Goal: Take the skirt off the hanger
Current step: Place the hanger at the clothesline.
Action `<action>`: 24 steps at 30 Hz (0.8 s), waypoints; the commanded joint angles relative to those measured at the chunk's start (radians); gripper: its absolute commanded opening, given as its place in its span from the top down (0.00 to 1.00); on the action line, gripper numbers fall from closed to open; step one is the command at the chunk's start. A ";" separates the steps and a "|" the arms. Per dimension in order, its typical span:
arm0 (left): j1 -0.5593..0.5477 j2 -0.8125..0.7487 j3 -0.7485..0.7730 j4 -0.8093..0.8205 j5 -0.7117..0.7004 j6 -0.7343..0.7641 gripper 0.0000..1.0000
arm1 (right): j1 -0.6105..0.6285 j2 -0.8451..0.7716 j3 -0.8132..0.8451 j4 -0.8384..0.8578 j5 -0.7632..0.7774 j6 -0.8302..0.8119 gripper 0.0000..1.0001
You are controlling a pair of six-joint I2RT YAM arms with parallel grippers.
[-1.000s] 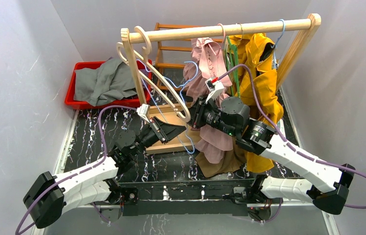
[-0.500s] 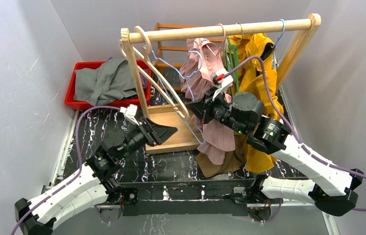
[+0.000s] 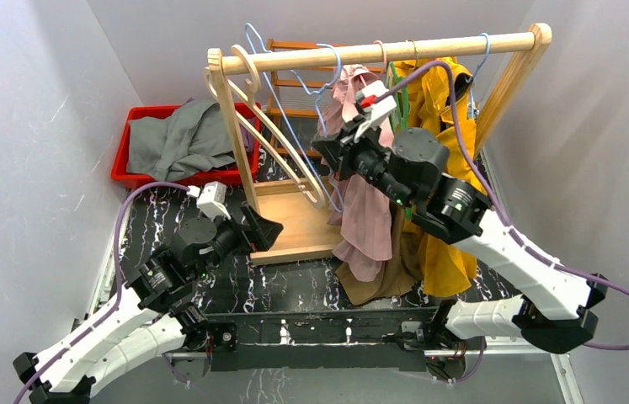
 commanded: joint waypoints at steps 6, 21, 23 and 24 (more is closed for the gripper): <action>-0.003 -0.037 0.060 -0.106 -0.083 0.059 0.02 | 0.002 0.163 0.158 0.063 0.040 -0.005 1.00; -0.003 -0.012 0.088 -0.106 -0.076 0.065 0.02 | 0.002 0.240 0.142 0.062 -0.035 0.063 0.96; -0.002 -0.012 0.086 -0.106 -0.080 0.061 0.02 | 0.003 0.232 0.146 0.033 -0.035 0.053 0.78; -0.003 -0.013 0.085 -0.104 -0.081 0.060 0.02 | 0.003 0.221 0.144 0.019 -0.030 0.044 0.70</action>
